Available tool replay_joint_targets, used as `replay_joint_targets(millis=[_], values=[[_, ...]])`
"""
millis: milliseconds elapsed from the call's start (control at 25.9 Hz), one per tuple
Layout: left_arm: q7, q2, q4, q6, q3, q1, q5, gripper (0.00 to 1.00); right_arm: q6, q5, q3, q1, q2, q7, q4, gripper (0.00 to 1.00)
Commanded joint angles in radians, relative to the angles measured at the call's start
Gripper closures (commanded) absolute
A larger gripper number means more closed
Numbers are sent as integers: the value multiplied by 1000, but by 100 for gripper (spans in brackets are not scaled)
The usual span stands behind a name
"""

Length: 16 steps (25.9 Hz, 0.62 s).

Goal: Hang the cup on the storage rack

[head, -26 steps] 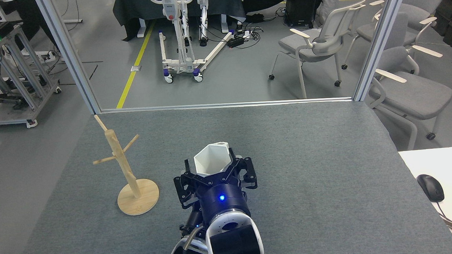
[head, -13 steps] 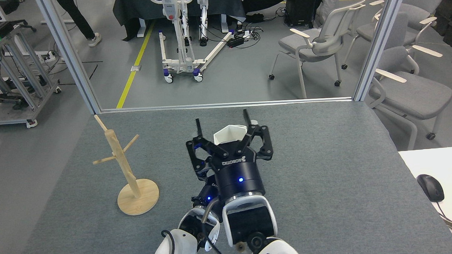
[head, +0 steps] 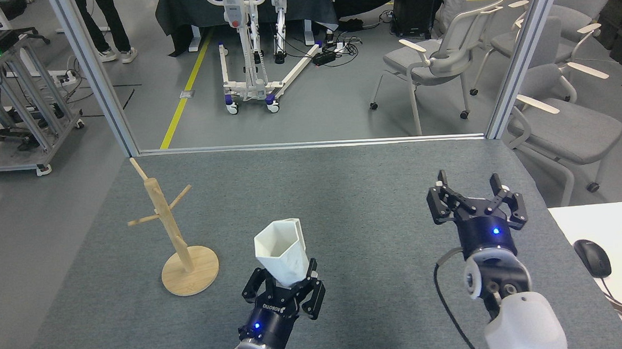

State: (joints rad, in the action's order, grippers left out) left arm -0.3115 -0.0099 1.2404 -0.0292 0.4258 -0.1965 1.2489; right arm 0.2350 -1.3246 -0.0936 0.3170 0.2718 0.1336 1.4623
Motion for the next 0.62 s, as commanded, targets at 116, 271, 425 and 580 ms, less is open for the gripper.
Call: replay_joint_targets(millis=[116, 271, 425, 580], values=[[-69, 133, 129, -5, -119, 176, -6, 100, -60, 19, 66, -9, 41, -135, -263, 1], [-87, 153, 160, -5, -225, 249, -8, 100, -85, -18, 69, -49, 18, -172, -286, 0], [-83, 197, 165, 17, -288, 276, -11, 100, -88, -91, 81, -95, -33, -180, -284, 0], [-73, 206, 168, 120, -312, 289, -43, 100, -115, -105, 91, -162, -34, -190, -269, 0]])
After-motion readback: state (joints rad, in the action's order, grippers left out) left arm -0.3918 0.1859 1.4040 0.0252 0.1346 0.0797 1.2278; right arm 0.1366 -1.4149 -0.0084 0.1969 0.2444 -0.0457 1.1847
